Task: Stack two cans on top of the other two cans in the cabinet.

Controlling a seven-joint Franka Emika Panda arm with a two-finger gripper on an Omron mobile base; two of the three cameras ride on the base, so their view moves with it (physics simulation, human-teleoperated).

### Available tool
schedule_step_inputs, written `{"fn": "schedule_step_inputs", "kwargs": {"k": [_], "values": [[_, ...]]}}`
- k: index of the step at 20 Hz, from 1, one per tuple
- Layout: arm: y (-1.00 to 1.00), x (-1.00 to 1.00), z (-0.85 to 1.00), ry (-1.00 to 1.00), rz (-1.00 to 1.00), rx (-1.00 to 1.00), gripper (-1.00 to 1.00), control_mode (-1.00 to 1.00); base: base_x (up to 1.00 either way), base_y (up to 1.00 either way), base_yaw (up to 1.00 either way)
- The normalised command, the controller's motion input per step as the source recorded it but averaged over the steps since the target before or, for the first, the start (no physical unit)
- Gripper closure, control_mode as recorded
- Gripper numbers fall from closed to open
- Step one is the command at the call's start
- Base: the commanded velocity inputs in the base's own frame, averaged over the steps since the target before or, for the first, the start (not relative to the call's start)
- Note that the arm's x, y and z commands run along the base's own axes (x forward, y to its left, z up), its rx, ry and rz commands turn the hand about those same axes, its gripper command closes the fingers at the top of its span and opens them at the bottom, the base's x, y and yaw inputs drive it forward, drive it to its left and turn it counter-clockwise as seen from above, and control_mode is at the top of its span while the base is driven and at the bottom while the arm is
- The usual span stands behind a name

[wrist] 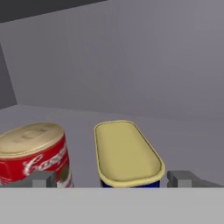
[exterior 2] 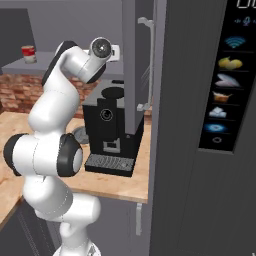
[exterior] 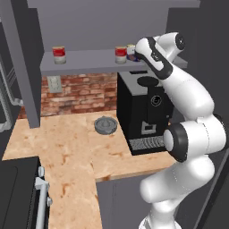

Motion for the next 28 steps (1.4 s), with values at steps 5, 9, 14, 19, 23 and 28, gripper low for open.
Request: {"fn": "schedule_step_inputs", "kwargs": {"k": [5, 9, 14, 19, 23, 28], "values": [[0.0, 0.02, 0.0, 0.0, 0.0, 0.0, -1.0, -1.0, 0.0, 0.0, 0.0], [0.0, 0.07, -0.04, 0.0, 0.0, 0.0, -1.0, -1.0, 0.0, 0.0, 0.0], [0.0, 0.07, -0.06, 0.0, 0.0, 0.0, -1.0, -1.0, 0.0, 0.0, 0.0], [0.0, 0.03, -0.04, 0.0, 0.0, 0.0, -1.0, -1.0, 0.0, 0.0, 0.0], [0.0, 0.0, 0.0, 0.0, 0.0, 0.0, -1.0, -1.0, 0.0, 0.0, 0.0], [0.0, 0.0, -0.01, 0.0, 0.0, 0.0, -1.0, -1.0, 0.0, 0.0, 0.0]]}}
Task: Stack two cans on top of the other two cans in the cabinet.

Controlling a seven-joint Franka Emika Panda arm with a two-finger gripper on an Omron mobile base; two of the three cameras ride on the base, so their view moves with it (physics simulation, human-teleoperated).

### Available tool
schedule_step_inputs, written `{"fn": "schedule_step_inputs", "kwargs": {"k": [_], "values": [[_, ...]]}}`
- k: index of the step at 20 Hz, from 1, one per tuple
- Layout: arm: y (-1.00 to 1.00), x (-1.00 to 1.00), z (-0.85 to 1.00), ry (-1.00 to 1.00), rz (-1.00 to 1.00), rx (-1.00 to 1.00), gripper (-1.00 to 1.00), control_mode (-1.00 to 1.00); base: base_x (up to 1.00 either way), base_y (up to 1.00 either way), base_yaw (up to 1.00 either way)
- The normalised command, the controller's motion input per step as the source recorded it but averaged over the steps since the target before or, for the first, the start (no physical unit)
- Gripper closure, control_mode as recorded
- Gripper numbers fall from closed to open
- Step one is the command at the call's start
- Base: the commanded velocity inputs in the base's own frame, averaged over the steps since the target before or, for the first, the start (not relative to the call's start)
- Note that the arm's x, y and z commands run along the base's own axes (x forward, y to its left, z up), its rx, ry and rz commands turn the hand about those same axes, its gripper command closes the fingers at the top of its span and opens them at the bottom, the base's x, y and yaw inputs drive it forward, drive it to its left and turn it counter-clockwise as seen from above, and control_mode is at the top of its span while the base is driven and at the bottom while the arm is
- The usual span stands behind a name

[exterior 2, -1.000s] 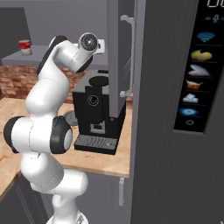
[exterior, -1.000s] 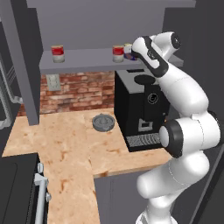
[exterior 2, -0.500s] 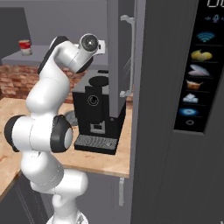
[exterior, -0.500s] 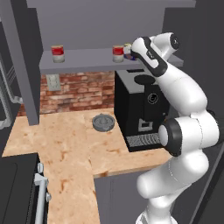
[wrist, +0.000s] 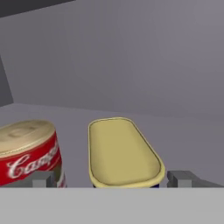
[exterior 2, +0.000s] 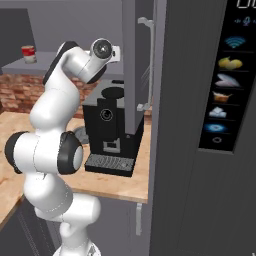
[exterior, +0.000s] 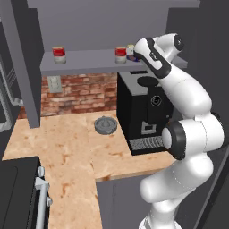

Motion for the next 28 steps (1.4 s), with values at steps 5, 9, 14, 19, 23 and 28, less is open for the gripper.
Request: {"fn": "schedule_step_inputs", "kwargs": {"k": [5, 9, 14, 19, 23, 28], "values": [[0.0, 0.0, -0.09, 0.0, 0.0, 0.0, -1.0, -1.0, 0.0, 0.0, 0.0], [0.0, 0.0, -0.17, 0.0, 0.0, 0.0, -1.0, -1.0, 0.0, 0.0, 0.0], [0.0, 0.03, -0.07, 0.0, 0.0, 0.0, -1.0, -1.0, 0.0, 0.0, 0.0], [0.0, 0.09, 0.0, 0.0, 0.0, 0.0, -1.0, -1.0, 0.0, 0.0, 0.0], [0.0, 0.04, 0.0, 0.0, 0.0, 0.0, -1.0, -1.0, 0.0, 0.0, 0.0], [0.0, 0.0, 0.0, 0.0, 0.0, 0.0, -1.0, -1.0, 0.0, 0.0, 0.0]]}}
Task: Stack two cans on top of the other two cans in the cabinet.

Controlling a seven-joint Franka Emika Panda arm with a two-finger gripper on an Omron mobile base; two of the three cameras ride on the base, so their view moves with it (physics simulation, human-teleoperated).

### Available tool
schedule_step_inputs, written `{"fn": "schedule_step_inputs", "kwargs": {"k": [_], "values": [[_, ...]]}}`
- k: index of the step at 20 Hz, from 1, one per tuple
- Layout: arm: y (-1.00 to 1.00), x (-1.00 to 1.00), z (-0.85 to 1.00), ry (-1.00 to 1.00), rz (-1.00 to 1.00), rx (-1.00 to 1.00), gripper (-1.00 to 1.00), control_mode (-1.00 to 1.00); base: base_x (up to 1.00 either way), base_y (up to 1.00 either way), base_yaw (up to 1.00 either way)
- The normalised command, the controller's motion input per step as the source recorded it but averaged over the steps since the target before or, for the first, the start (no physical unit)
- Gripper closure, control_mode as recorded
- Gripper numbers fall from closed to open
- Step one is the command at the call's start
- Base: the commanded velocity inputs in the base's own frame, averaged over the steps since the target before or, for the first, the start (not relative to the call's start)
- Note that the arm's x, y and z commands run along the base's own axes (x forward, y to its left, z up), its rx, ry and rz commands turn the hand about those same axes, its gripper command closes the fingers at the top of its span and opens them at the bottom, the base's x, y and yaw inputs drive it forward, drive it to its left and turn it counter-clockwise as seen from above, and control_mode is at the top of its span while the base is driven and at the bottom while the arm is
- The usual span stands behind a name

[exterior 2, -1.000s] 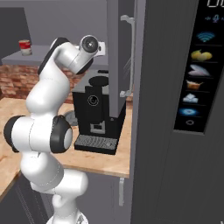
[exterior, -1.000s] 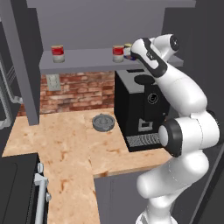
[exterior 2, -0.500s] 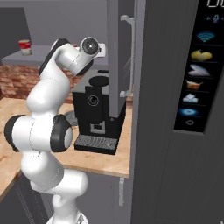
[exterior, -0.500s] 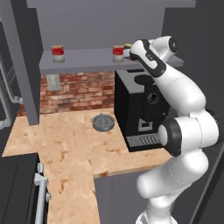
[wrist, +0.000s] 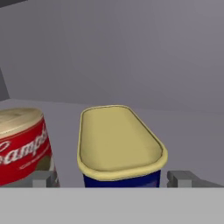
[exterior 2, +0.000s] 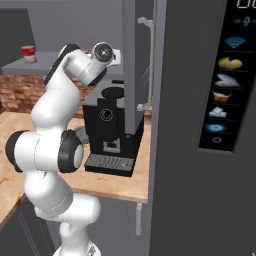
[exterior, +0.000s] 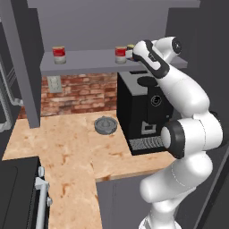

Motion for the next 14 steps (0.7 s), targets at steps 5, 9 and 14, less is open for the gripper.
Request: {"fn": "schedule_step_inputs", "kwargs": {"k": [5, 9, 14], "values": [[0.0, 0.0, 0.0, 0.0, 0.0, 0.0, -1.0, -1.0, 0.0, 0.0, 0.0], [0.0, 0.0, 0.0, 0.0, 0.0, 0.0, -1.0, -1.0, 0.0, 0.0, 0.0], [0.0, 0.0, 0.0, 0.0, 0.0, 0.0, 1.0, -1.0, 0.0, 0.0, 0.0]]}}
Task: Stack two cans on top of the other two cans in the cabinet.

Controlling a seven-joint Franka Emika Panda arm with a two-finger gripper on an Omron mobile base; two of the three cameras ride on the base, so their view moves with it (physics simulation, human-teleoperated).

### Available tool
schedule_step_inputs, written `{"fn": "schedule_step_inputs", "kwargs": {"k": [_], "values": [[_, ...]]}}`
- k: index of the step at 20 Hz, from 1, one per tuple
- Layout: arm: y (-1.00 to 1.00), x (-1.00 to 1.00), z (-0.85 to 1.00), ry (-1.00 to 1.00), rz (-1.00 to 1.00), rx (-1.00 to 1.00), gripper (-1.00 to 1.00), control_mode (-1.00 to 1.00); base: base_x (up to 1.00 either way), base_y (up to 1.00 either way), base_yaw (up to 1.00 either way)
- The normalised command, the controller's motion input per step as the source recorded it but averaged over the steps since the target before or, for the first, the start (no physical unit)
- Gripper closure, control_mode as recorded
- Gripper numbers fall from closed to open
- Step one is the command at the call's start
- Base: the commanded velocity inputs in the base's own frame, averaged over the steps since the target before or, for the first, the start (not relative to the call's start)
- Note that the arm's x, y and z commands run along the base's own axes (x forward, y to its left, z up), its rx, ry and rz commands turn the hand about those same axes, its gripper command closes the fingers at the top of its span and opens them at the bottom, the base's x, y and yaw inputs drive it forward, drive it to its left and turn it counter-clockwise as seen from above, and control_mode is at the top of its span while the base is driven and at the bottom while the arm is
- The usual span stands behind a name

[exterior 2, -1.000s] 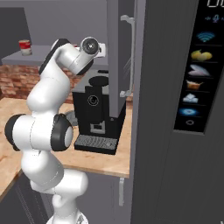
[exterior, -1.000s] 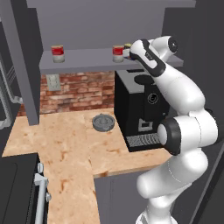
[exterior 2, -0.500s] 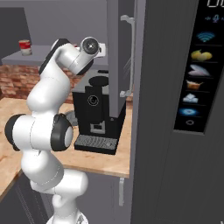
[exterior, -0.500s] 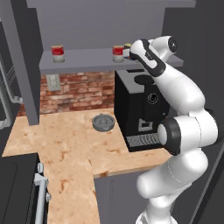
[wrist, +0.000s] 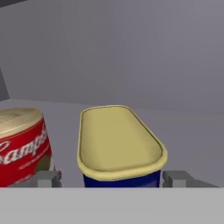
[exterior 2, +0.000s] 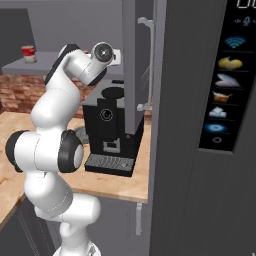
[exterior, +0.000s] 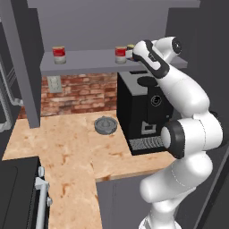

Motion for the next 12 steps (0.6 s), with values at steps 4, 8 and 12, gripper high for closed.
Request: {"fn": "schedule_step_inputs", "kwargs": {"k": [4, 8, 12], "values": [[0.0, 0.0, 0.0, 0.0, 0.0, 0.0, 1.0, -1.0, 0.0, 0.0, 0.0], [0.0, 0.0, 0.0, 0.0, 0.0, 0.0, 1.0, -1.0, 0.0, 0.0, 0.0], [0.0, 0.0, 0.0, 0.0, 0.0, 0.0, 1.0, -1.0, 0.0, 0.0, 0.0]]}}
